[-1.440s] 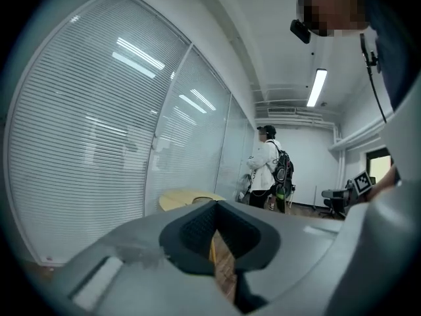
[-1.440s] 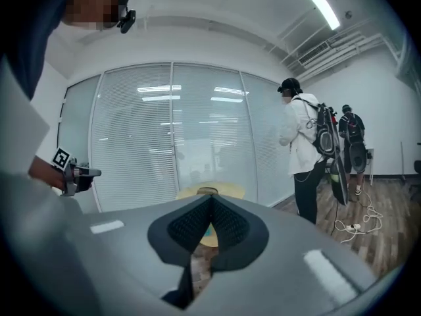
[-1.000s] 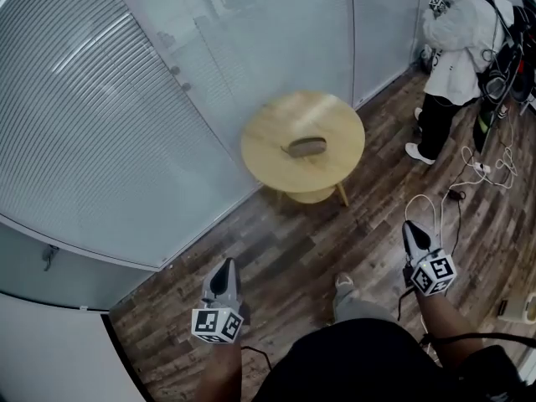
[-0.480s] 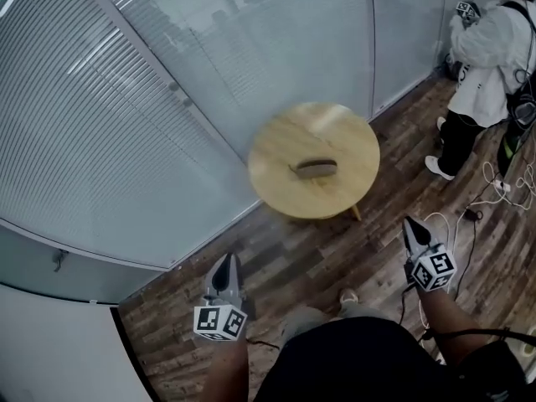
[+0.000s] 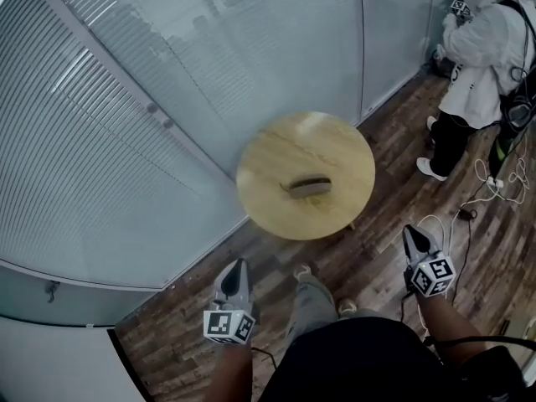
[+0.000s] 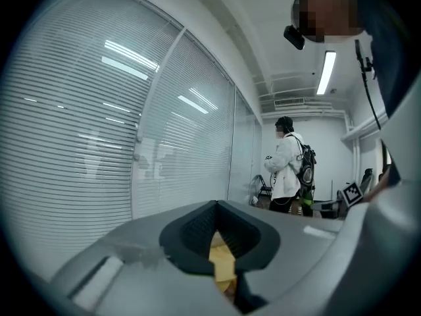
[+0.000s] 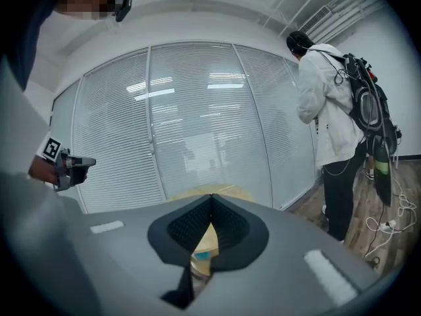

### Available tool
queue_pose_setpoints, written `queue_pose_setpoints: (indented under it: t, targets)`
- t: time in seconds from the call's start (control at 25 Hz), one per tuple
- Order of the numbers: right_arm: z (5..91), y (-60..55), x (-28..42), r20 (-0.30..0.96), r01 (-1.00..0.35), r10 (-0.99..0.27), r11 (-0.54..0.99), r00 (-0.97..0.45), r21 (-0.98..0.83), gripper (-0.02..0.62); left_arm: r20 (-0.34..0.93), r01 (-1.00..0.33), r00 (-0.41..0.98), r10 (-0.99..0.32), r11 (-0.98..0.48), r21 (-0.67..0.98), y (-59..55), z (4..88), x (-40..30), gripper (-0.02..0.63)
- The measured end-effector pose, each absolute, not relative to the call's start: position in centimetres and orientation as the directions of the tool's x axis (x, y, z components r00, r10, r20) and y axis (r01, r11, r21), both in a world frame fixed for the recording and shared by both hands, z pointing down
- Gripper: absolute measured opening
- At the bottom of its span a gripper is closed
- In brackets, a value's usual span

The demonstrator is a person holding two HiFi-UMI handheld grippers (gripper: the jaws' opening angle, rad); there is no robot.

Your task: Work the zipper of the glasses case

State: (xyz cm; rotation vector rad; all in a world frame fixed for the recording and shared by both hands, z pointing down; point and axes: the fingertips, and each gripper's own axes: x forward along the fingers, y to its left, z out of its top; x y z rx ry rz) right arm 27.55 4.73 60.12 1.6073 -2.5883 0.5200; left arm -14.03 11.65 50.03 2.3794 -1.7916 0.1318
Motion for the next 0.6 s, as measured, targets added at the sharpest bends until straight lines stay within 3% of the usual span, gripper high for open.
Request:
queue_pose_setpoints:
  t: [0.32, 0.6]
  targets:
    - [61.2, -1.3, 26.3, 0.292, -0.914, -0.882, 0.291, -0.371, -0.282, 0.006, 0.147, -0.928, 0.368, -0.918, -0.352, 0.122, 1.4, 52.3, -15.6, 0.002]
    - [60.6, -9.1, 19.6, 0.297, -0.912, -0.878, 0.297, -0.377, -0.282, 0.006, 0.139, -0.904, 0.427, -0.894, -0.416, 0.099, -8.1, 51.7, -19.5, 0.002]
